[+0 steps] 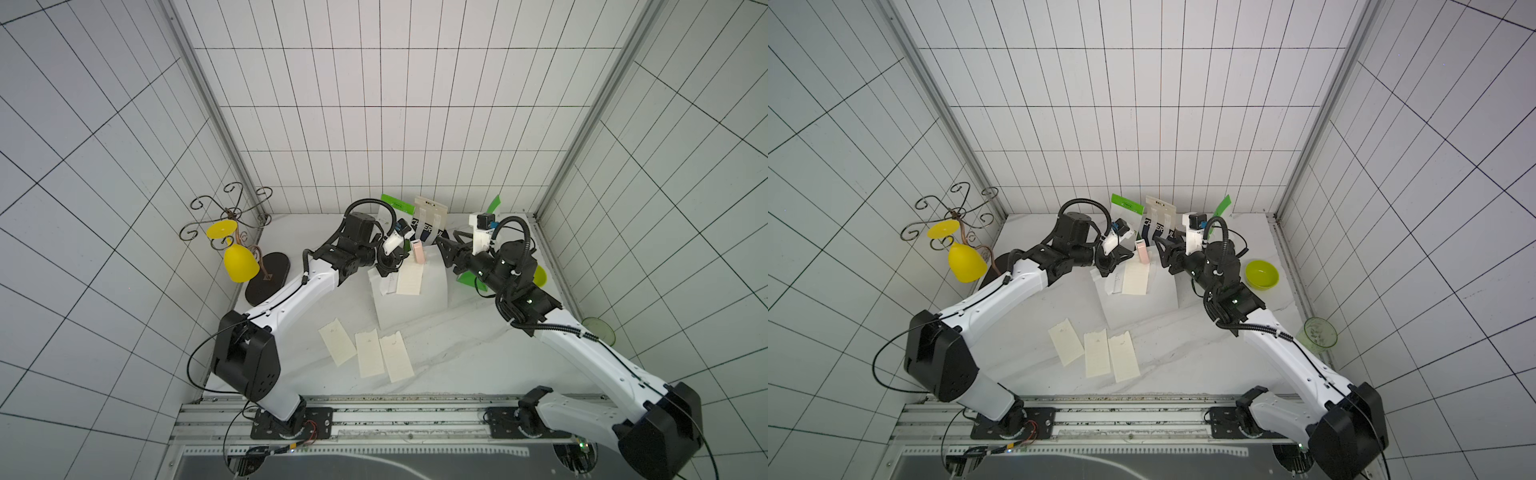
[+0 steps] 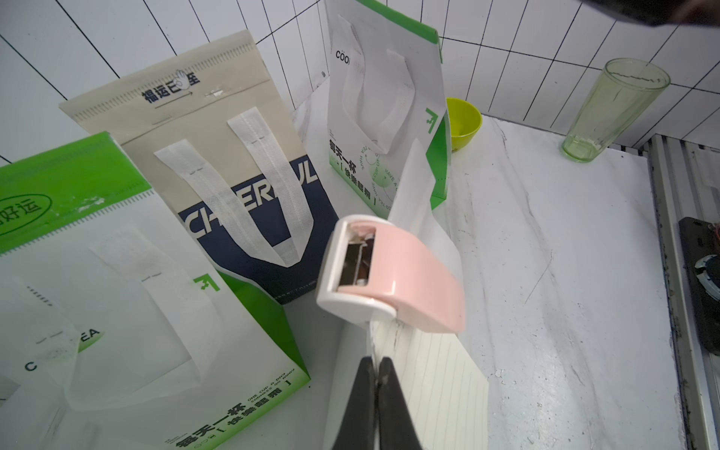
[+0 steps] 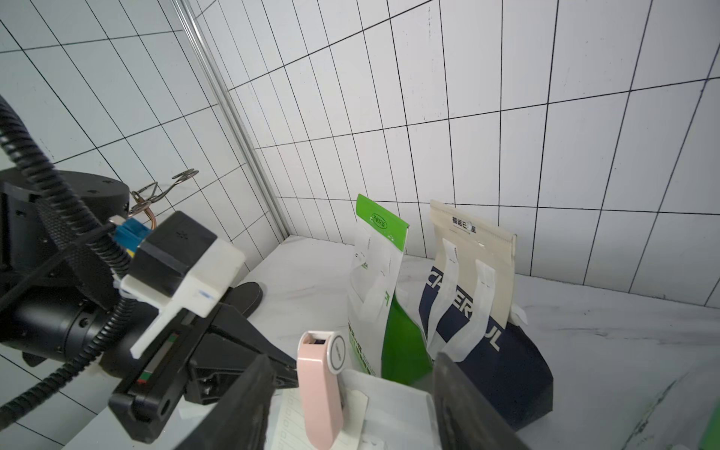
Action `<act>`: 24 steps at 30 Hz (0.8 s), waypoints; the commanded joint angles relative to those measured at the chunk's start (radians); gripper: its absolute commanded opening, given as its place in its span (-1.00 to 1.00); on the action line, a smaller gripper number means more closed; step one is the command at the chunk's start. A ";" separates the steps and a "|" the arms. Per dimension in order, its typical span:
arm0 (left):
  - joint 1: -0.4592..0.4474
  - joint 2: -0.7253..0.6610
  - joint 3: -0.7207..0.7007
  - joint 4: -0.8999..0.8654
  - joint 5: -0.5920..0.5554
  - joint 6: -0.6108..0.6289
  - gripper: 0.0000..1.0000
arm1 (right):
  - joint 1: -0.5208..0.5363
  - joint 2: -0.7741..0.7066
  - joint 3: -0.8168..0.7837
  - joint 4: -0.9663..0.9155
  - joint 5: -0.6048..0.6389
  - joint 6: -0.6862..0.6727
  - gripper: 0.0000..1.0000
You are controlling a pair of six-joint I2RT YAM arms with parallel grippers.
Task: Staple the receipts to the bags
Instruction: Staple the receipt to the takeout bag.
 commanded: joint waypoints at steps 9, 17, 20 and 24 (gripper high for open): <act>0.031 -0.032 0.028 -0.016 0.132 0.194 -1.00 | -0.136 0.113 0.390 -0.336 -0.406 -0.212 0.40; 0.039 -0.044 0.005 -0.008 0.167 0.220 -1.00 | -0.168 0.283 0.607 -0.622 -0.608 -0.448 0.65; 0.039 -0.054 -0.012 0.002 0.176 0.225 -1.00 | -0.169 0.329 0.660 -0.715 -0.634 -0.540 0.67; 0.040 -0.064 -0.026 0.008 0.186 0.229 -1.00 | -0.168 0.355 0.694 -0.784 -0.666 -0.638 0.67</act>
